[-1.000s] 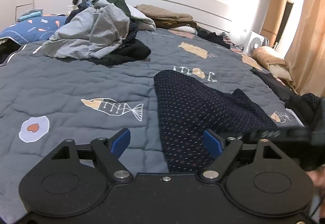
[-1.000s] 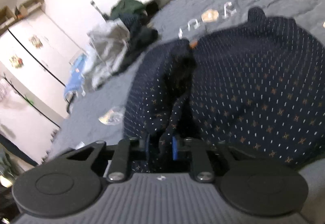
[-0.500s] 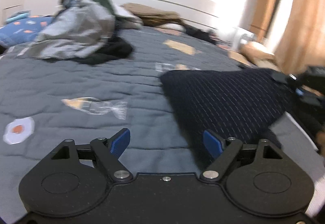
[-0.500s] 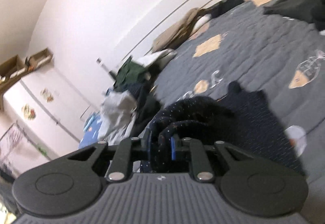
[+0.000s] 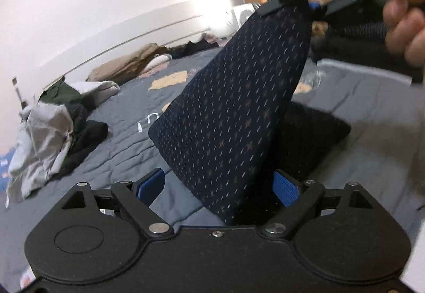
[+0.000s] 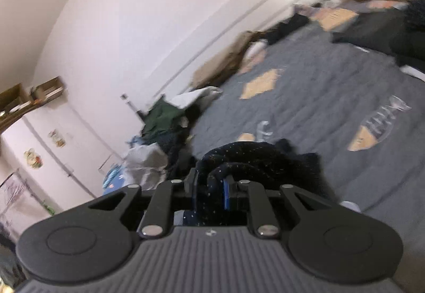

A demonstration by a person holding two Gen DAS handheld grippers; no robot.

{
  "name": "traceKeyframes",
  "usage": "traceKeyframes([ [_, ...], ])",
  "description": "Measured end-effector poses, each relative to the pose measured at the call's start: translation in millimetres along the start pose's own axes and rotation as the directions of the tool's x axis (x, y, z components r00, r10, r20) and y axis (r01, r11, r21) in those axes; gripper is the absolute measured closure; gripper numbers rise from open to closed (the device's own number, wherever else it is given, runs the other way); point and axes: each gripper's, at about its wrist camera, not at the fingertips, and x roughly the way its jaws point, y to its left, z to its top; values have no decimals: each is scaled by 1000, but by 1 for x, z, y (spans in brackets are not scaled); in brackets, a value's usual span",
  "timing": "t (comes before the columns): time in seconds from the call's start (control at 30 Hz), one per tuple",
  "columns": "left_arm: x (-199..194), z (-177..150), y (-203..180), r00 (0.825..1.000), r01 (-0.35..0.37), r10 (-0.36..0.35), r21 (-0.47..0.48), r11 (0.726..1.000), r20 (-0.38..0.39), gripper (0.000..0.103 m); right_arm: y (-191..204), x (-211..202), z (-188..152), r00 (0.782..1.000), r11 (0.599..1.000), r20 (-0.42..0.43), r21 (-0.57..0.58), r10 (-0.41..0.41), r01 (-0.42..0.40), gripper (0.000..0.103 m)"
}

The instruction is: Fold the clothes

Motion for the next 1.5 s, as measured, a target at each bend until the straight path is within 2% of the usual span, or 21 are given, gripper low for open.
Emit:
traceKeyframes([
  [0.1, 8, 0, -4, 998, -47, 49, 60, 997, -29, 52, -26, 9, 2, 994, 995, -53, 30, -98, 100, 86],
  [0.13, 9, 0, -6, 998, -57, 60, 87, 995, -30, 53, -34, 12, 2, 989, 991, -78, 31, -126, 129, 86],
  [0.2, 11, 0, -10, 996, -78, 83, 142, 987, -31, 48, -44, 22, -3, 972, 983, -149, -4, -181, 182, 86],
  [0.27, 22, -8, -21, 991, -92, 110, 216, 972, -72, 41, -51, 33, -11, 946, 972, -224, -65, -235, 226, 85],
  [0.37, 32, -17, -37, 989, -94, 122, 287, 953, -80, 42, -57, 42, -27, 933, 964, -244, -87, -266, 252, 84],
  [0.43, 32, -19, -39, 990, -104, 128, 300, 948, -62, 42, -58, 44, -29, 934, 964, -239, -92, -266, 251, 83],
  [0.47, 32, -19, -40, 990, -108, 130, 305, 946, -54, 46, -59, 45, -31, 934, 963, -237, -94, -267, 251, 83],
  [0.5, 31, -19, -40, 990, -112, 132, 310, 944, -45, 58, -59, 46, -32, 935, 963, -235, -97, -267, 251, 83],
  [0.6, 30, -21, -37, 988, -132, 151, 332, 934, -34, 76, -59, 45, -31, 942, 968, -228, -96, -248, 232, 83],
  [0.67, 26, -23, -42, 986, -147, 168, 390, 909, -18, 79, -59, 41, -29, 950, 973, -213, -88, -229, 215, 83],
  [0.77, 23, -29, -57, 974, -209, 224, 497, 842, 31, 73, -54, 37, -27, 957, 973, -189, -108, -221, 204, 83],
  [0.83, 27, -35, -67, 971, -219, 235, 546, 809, 41, 67, -53, 37, -27, 956, 972, -190, -117, -225, 206, 83],
  [0.93, 33, -44, -80, 967, -236, 248, 600, 764, 63, 66, -55, 39, -30, 951, 969, -200, -118, -236, 216, 83],
  [0.97, 35, -44, -82, 965, -241, 251, 606, 758, 70, 66, -56, 41, -31, 949, 968, -203, -119, -240, 220, 83],
  [1.1, 35, -44, -78, 965, -243, 252, 608, 756, 73, 67, -55, 42, -31, 950, 968, -202, -119, -240, 219, 83],
  [1.2, 28, -45, -71, 970, -220, 238, 608, 763, 51, 81, -56, 44, -31, 949, 971, -215, -114, -230, 210, 83],
  [1.5, 4, -48, -49, 980, -151, 197, 600, 786, -11, 92, -46, 43, -39, 947, 985, -281, -114, -156, 129, 83],
])
